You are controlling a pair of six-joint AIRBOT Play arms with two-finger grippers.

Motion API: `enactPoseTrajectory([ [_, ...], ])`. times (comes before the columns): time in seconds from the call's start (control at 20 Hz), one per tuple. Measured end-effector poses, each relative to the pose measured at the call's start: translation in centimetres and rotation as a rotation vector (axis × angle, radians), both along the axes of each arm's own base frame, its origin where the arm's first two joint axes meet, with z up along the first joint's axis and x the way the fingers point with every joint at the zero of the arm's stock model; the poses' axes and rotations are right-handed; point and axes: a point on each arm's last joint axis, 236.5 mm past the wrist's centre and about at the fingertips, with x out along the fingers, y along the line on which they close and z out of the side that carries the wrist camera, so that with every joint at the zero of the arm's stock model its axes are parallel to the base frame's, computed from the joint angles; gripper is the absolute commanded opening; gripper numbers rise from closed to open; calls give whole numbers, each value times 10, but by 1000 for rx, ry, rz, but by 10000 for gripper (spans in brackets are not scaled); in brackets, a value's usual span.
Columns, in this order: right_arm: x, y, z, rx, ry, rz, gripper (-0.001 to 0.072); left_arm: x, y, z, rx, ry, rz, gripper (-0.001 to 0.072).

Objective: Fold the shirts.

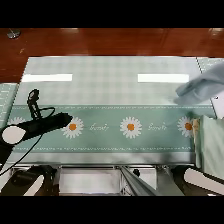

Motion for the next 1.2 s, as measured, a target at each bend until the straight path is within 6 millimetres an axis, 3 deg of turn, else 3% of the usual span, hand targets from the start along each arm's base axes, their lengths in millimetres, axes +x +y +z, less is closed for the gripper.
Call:
enactPoseTrajectory([
  [0.15, -67, -38, -24, -48, 113, -206, 26, 0, 0, 0, 0, 0, 0, 21],
  [0.3, -154, -72, -57, -155, 278, -424, 28, 0, 0, 0, 1, -2, 0, 22],
  [0.35, -183, -79, -69, -188, 341, -482, 104, 0, 0, 0, 1, -3, 0, 22],
  [0.4, -213, -82, -83, -215, 407, -540, 288, 1, 0, 0, 2, -5, 1, 22],
  [0.45, -238, -83, -96, -229, 464, -588, 559, 2, 1, 1, 2, -9, 3, 22],
  [0.5, -258, -81, -109, -229, 515, -631, 631, 2, 1, 1, 2, -12, 4, 22],
  [0.65, -273, -81, -133, -202, 556, -657, 631, 4, 1, 2, 3, -15, 6, 21],
  [0.75, -254, -94, -129, -187, 503, -643, 601, 10, 3, 9, 9, -38, 3, 20],
  [0.8, -236, -103, -121, -174, 452, -629, 503, 16, 5, 17, 12, -54, 6, 20],
  [0.9, -183, -118, -96, -147, 317, -560, 139, 38, 9, 46, 19, -114, 9, 20],
  [0.95, -150, -120, -83, -128, 241, -494, 23, 51, 9, 67, 22, -150, 4, 19],
  [1.05, -68, -104, -48, -118, 68, -287, 25, 84, 5, 127, 28, -251, -26, 19],
  [1.1, -29, -84, -33, -118, -12, -167, 25, 98, 1, 158, 30, -296, -51, 19],
  [1.2, 37, -24, -15, -115, -137, 73, 25, 122, -14, 211, 56, -371, -122, 19],
])
